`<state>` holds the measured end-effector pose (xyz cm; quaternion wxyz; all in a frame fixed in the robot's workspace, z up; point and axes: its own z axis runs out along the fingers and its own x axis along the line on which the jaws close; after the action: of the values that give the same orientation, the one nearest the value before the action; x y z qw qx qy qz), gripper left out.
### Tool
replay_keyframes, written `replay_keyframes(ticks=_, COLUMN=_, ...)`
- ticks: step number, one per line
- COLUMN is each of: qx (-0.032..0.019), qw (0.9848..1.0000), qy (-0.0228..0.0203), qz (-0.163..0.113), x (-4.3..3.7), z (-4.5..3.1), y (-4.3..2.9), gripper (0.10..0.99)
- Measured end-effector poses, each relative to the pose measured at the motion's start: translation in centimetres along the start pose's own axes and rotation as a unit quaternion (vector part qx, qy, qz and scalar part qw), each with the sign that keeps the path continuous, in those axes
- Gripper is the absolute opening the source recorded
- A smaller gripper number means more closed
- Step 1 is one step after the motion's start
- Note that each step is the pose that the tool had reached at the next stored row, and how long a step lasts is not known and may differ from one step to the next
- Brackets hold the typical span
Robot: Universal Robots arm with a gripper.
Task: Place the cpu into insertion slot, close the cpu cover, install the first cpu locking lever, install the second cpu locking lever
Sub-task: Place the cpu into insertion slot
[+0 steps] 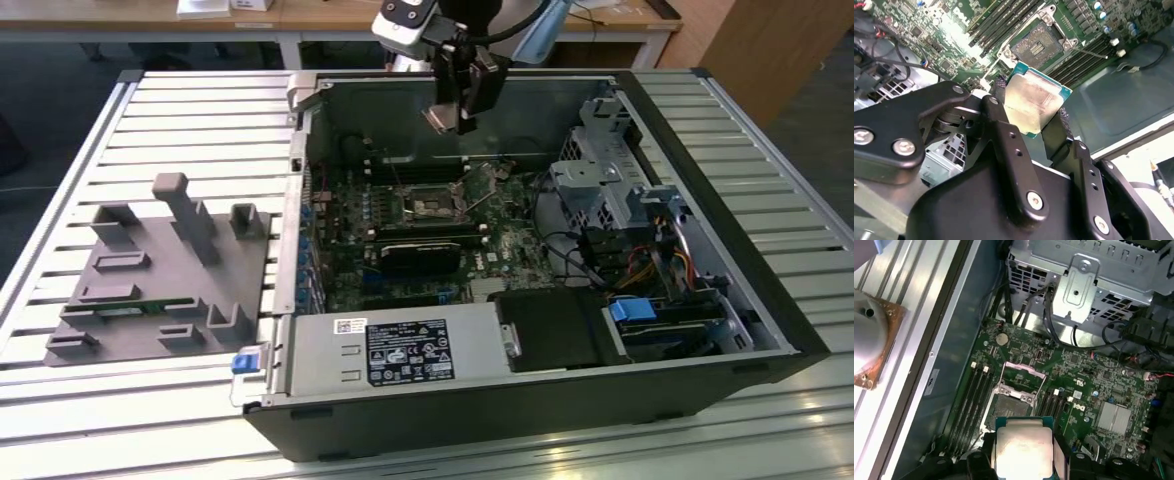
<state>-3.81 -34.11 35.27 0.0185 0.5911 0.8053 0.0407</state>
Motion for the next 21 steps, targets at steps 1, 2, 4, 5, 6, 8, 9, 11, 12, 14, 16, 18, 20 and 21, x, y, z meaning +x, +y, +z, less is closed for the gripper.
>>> replay_keyframes(ticks=1, qx=-0.0001, qw=1.0, qy=-0.0007, qz=0.008, x=0.0, z=0.04, y=0.0, gripper=0.541)
replay_keyframes(ticks=2, qx=-0.0003, qw=0.9999, qy=-0.0013, qz=0.015, x=0.0, z=0.08, y=-0.01, gripper=0.541)
replay_keyframes(ticks=4, qx=-0.0005, qw=0.9996, qy=-0.0026, qz=0.028, x=0.0, z=0.15, y=-0.01, gripper=0.541)
replay_keyframes(ticks=5, qx=-0.0005, qw=0.9994, qy=-0.0033, qz=0.034, x=0.0, z=0.2, y=-0.02, gripper=0.541)
replay_keyframes(ticks=6, qx=-0.0005, qw=0.9992, qy=-0.0042, qz=0.04, x=0.0, z=0.26, y=-0.02, gripper=0.541)
replay_keyframes(ticks=8, qx=-0.0002, qw=0.9989, qy=-0.0064, qz=0.046, x=0.0, z=0.34, y=-0.03, gripper=0.541)
replay_keyframes(ticks=9, qx=0.0002, qw=0.9989, qy=-0.008, qz=0.047, x=0.0, z=0.38, y=-0.03, gripper=0.541)
replay_keyframes(ticks=11, qx=0.0011, qw=0.9988, qy=-0.0114, qz=0.047, x=-0.01, z=0.46, y=-0.04, gripper=0.541)
replay_keyframes(ticks=12, qx=0.0015, qw=0.9988, qy=-0.0132, qz=0.047, x=-0.01, z=0.52, y=-0.05, gripper=0.541)
replay_keyframes(ticks=14, qx=0.0019, qw=0.9988, qy=-0.0144, qz=0.047, x=-0.01, z=0.67, y=-0.05, gripper=0.541)
replay_keyframes(ticks=16, qx=0.002, qw=0.9988, qy=-0.0149, qz=0.047, x=-0.01, z=0.77, y=-0.07, gripper=0.541)
replay_keyframes(ticks=18, qx=0.0018, qw=0.9988, qy=-0.0151, qz=0.047, x=-0.01, z=0.81, y=-0.07, gripper=0.541)
replay_keyframes(ticks=20, qx=0.0016, qw=0.9986, qy=-0.0155, qz=0.051, x=0.02, z=0.95, y=-0.09, gripper=0.541)
replay_keyframes(ticks=21, qx=0.0014, qw=0.9983, qy=-0.0154, qz=0.056, x=0.02, z=1.04, y=-0.1, gripper=0.541)
